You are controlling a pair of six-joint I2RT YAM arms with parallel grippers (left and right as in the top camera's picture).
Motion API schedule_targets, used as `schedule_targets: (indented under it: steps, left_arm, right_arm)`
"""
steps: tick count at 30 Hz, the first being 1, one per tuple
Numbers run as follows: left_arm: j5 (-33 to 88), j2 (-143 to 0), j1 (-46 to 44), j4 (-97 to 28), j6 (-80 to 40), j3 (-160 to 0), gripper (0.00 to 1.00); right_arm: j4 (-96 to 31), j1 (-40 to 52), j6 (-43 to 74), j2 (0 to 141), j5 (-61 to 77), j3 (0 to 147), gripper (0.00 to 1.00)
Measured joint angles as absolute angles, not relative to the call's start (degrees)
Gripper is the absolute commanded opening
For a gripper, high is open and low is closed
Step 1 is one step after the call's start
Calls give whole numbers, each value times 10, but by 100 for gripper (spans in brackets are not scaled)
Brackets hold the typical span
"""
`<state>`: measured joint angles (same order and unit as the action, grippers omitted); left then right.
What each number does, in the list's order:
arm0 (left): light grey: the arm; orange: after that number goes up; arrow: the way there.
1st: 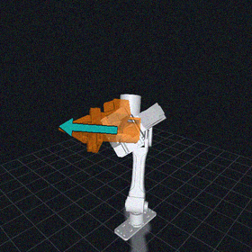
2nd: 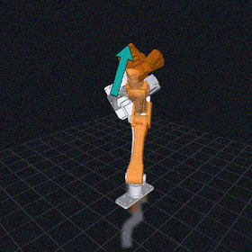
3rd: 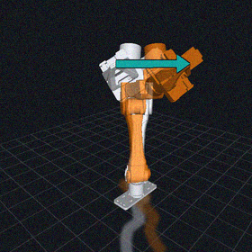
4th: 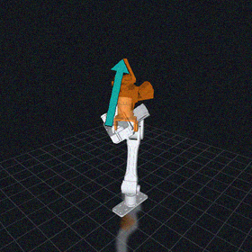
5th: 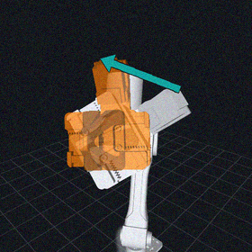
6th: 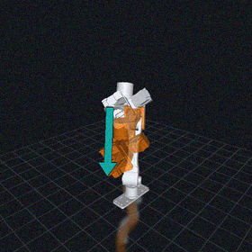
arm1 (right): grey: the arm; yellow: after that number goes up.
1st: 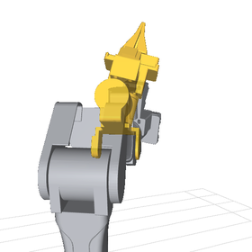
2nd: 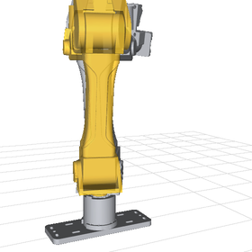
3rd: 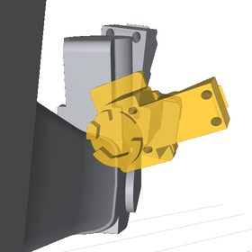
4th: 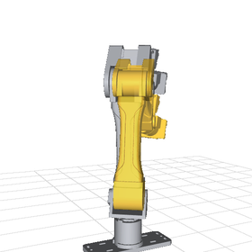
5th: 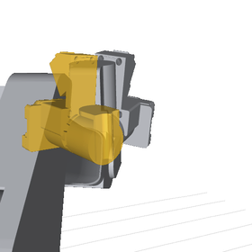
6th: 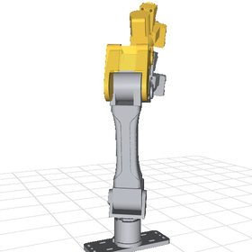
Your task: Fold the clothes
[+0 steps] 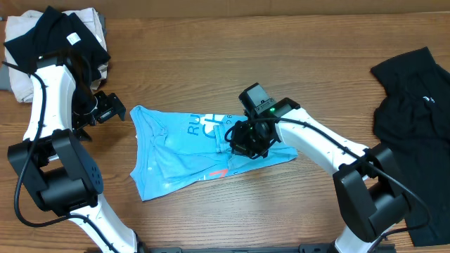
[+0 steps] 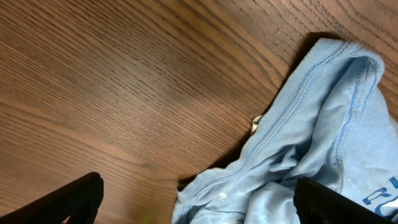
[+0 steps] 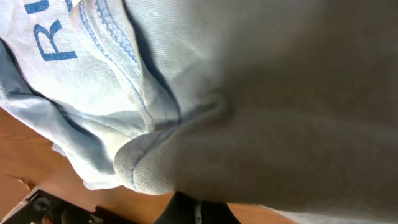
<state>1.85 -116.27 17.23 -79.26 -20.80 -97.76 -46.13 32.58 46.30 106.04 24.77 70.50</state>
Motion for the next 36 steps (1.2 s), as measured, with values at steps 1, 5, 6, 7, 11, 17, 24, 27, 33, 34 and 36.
schedule_targets:
  steps: [1, 5, 6, 7, 11, 17, 24, 27, 33, 34, 36]
  left_arm:
    - [18, -1163, 172, -793, -208, -978, 100]
    - [18, -1163, 172, -793, -208, -978, 100]
    - [18, -1163, 172, -793, -208, -978, 100]
    - [18, -1163, 172, -793, -208, -978, 100]
    - [18, -1163, 172, -793, -208, -978, 100]
    - [18, -1163, 172, -793, -208, -978, 100]
    - [18, -1163, 172, -793, -208, -978, 100]
    - [18, -1163, 172, -793, -208, -978, 100]
    - [18, -1163, 172, -793, -208, -978, 100]
    - [18, -1163, 172, -793, -208, -978, 100]
    - [18, -1163, 172, -793, -208, -978, 100]
  right_arm:
    - [-456, 328, 465, 1060, 244, 705, 4]
    - [-414, 343, 474, 1060, 235, 697, 4]
    - [-404, 346, 475, 1060, 233, 693, 4]
    - [-393, 349, 476, 1060, 232, 690, 4]
    - [-361, 358, 479, 1060, 229, 686, 4]
    - [-360, 361, 485, 1060, 226, 686, 40]
    - [-412, 361, 480, 1060, 225, 685, 55]
    - [-418, 360, 469, 1060, 226, 685, 45]
    - [-495, 335, 424, 1060, 235, 724, 48]
    - [-514, 325, 413, 1060, 236, 742, 52]
    - [-543, 310, 393, 1060, 236, 777, 61]
